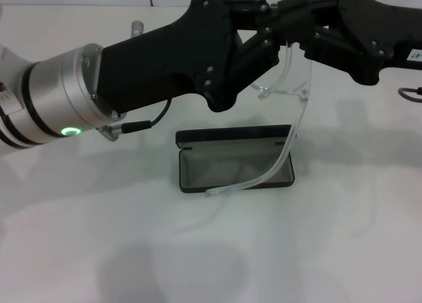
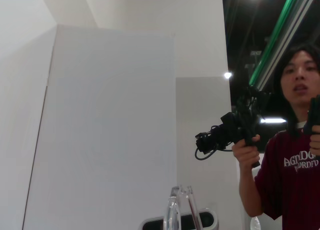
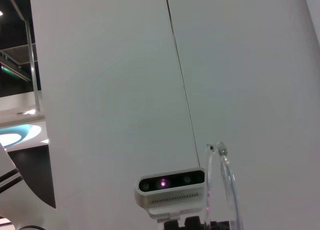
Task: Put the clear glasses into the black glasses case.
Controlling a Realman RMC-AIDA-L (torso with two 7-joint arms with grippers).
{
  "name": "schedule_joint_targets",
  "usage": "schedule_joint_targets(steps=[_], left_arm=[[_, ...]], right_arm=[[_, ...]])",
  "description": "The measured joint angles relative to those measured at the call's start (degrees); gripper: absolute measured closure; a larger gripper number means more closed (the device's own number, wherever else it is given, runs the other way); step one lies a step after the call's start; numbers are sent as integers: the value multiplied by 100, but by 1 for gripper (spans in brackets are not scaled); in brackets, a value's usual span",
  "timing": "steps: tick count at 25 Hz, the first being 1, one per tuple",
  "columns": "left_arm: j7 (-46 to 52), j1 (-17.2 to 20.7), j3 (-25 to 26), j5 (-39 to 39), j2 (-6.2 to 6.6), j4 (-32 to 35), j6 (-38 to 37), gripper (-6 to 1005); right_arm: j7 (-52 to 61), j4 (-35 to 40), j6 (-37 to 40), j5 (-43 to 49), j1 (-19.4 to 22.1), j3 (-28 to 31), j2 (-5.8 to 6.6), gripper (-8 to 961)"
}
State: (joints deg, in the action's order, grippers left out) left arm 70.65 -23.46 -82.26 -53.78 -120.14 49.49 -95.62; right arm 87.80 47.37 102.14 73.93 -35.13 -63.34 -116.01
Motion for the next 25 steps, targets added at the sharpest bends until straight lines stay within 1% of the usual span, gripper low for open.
schedule_joint_targets(steps=[5, 9, 11, 14, 17, 20, 23, 25], left_arm=[[5, 8, -9, 7, -1, -1, -23, 928], [44, 24, -67, 152, 20, -1, -214, 928], [55, 32, -49, 177, 29, -1, -420, 928], [62, 87, 46, 222, 51, -1, -745, 929], [59, 188, 184, 226, 62, -1, -839, 929], [41, 248, 185, 221, 60, -11, -856, 929], [30, 204, 14, 196, 38, -110, -862, 929], [24, 84, -233, 189, 35, -187, -867, 929]], right_arm=[[-1, 0, 14, -3, 57, -1, 0, 850], [-55, 2, -4, -3, 137, 77, 9, 850], [-91, 9, -2, -3, 209, 210, 27, 850], [-104, 32, 220, -94, 341, 608, 48, 850], [-93, 8, 764, -448, 457, 1108, 58, 850], [-120, -160, 1140, -1004, 569, 1528, 62, 850], [-254, -458, 1296, -1491, 580, 1634, 63, 850], [-440, -733, 1397, -1814, 535, 1639, 64, 850]])
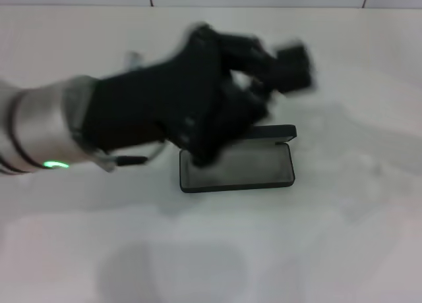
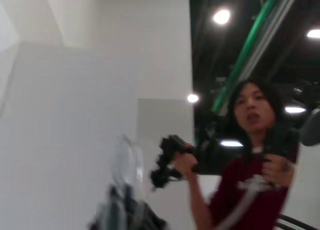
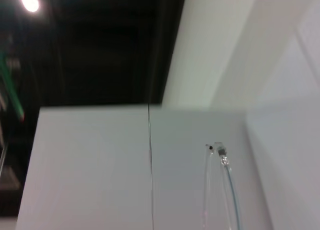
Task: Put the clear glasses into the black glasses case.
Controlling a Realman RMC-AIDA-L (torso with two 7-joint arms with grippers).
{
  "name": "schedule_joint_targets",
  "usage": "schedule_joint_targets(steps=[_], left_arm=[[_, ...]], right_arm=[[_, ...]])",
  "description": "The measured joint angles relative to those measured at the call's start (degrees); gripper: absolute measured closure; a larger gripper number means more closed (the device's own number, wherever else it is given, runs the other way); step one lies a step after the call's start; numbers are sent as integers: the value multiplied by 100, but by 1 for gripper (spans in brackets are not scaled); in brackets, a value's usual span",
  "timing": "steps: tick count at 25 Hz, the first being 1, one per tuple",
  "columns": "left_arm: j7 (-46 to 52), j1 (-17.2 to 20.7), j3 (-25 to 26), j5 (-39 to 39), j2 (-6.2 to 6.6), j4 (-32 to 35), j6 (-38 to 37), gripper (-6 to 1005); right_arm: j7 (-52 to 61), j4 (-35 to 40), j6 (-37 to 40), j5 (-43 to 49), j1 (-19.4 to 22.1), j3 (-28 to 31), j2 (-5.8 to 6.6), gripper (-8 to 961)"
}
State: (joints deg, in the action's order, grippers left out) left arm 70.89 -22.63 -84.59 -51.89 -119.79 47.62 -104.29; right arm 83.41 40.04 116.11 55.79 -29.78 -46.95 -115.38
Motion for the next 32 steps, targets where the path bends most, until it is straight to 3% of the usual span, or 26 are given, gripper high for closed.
schedule_joint_targets(steps=[6, 10, 18, 27, 32], left_arm=[[-198, -424, -1022, 203, -24, -103, -54, 928], [-343, -534, -1463, 669, -26, -107, -67, 928], [-402, -526, -1540, 1070, -30, -134, -68, 928], [-670, -591, -1451, 1806, -23, -877, -26, 927], [-726, -595, -1408, 1820, -29, -915, 12, 927]], right_arm=[[-767, -812, -20, -333, -279, -123, -46, 849], [-1474, -1436, -268, -284, -544, -623, -47, 849], [-1978, -1524, -905, -322, -690, -1953, -80, 849], [-2055, -1486, -1217, -292, -753, -2268, -82, 849], [-2132, -1454, -1377, -288, -810, -2459, -81, 848]])
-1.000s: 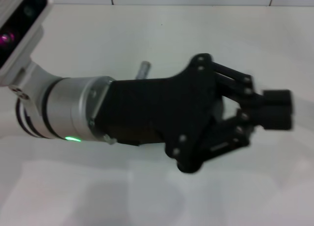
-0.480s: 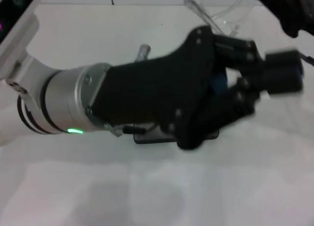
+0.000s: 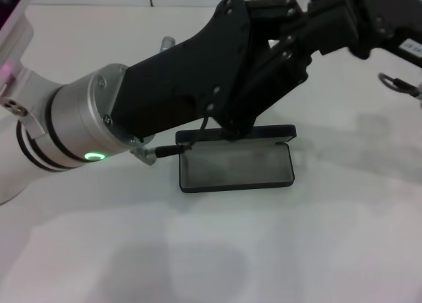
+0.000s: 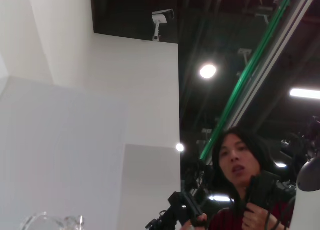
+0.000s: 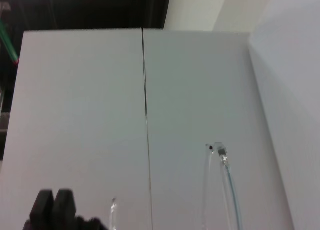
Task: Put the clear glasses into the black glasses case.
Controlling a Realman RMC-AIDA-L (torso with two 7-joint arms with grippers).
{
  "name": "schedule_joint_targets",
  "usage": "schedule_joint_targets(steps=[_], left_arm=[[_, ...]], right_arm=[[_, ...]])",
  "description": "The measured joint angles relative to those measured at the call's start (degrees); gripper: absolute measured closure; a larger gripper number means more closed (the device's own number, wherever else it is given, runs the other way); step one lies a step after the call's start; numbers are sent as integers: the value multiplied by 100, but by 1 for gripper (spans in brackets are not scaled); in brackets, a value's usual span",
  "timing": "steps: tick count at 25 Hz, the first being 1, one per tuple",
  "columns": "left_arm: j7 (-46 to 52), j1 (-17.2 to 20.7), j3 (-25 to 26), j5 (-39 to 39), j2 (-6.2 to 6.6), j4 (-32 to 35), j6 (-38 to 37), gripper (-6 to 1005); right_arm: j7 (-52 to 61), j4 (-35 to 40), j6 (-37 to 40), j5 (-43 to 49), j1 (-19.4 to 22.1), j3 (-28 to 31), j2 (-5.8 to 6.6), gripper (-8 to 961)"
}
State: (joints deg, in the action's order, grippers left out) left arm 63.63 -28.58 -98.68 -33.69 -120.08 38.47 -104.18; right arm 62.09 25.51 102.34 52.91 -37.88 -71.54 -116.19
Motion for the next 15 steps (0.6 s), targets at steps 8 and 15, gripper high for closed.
schedule_joint_targets(steps=[8, 15], left_arm=[[-91, -8, 116, 26, -9, -152, 307, 927], [-190, -66, 250, 263, -1, -496, 422, 926]], right_arm=[[-18, 158, -402, 15, -18, -346, 17, 848], [-40, 246, -547, 34, -20, -489, 33, 848]])
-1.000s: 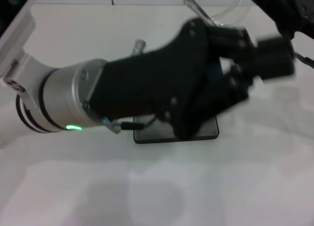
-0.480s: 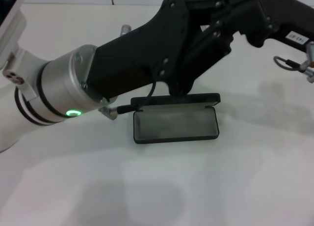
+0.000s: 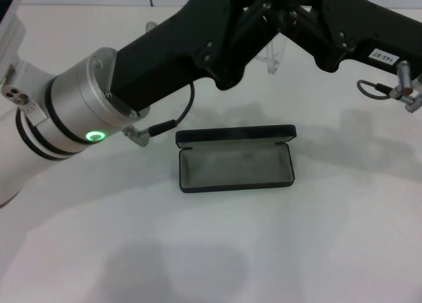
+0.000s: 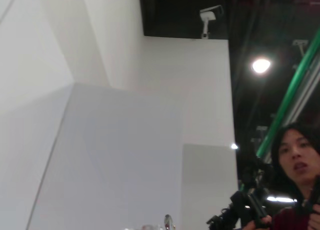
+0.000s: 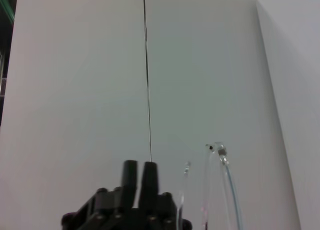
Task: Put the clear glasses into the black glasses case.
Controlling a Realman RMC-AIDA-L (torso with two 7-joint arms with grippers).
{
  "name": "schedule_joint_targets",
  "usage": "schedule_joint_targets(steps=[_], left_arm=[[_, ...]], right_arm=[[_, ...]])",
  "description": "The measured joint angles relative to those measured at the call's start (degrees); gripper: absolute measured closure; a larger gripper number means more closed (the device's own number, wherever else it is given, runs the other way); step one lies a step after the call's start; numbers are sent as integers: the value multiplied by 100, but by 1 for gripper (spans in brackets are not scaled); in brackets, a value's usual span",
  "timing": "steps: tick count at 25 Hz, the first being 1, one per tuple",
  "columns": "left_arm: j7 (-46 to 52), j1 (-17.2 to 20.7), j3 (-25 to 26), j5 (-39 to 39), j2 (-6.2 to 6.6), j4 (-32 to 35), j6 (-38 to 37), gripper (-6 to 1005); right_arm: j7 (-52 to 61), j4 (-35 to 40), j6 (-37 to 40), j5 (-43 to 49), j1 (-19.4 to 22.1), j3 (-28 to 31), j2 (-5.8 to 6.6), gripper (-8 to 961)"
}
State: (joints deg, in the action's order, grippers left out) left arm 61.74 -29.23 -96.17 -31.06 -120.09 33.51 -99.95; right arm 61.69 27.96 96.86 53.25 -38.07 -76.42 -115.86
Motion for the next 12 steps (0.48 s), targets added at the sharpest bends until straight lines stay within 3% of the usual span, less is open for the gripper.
schedule_joint_targets(steps=[12], left_arm=[[36, -65, 38, 41, 12, -97, 284, 926]], right_arm=[[-42, 21, -92, 37, 1, -4, 12, 847]])
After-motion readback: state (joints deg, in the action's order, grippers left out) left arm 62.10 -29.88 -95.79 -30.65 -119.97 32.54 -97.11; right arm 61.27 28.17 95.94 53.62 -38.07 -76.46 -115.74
